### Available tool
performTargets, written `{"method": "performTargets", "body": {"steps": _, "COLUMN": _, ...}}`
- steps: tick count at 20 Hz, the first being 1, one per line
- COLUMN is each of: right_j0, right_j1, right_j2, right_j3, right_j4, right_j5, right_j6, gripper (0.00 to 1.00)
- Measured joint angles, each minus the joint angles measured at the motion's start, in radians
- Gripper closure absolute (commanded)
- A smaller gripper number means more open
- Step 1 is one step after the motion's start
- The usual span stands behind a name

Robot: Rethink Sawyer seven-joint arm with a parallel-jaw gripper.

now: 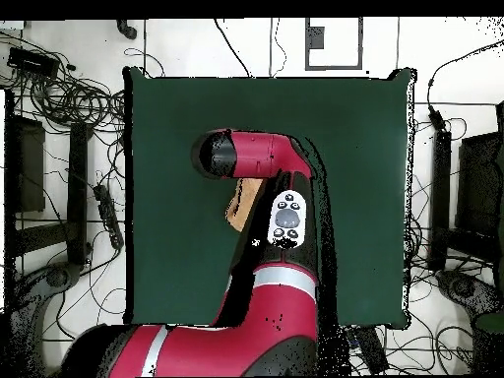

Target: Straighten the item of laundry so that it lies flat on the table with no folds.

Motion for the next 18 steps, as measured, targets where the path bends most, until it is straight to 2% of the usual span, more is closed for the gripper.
{"method": "performTargets", "body": {"steps": 9, "right_j0": -0.002, "right_j1": -0.008, "right_j2": -0.009, "right_j3": 0.021, "right_j4": 0.0, "right_j5": 0.0, "right_j6": 0.0, "gripper": 0.0}}
{"method": "performTargets", "body": {"steps": 18, "right_j0": -0.021, "right_j1": -0.018, "right_j2": -0.009, "right_j3": 0.118, "right_j4": 0.0, "right_j5": 0.0, "right_j6": 0.0, "gripper": 0.0}}
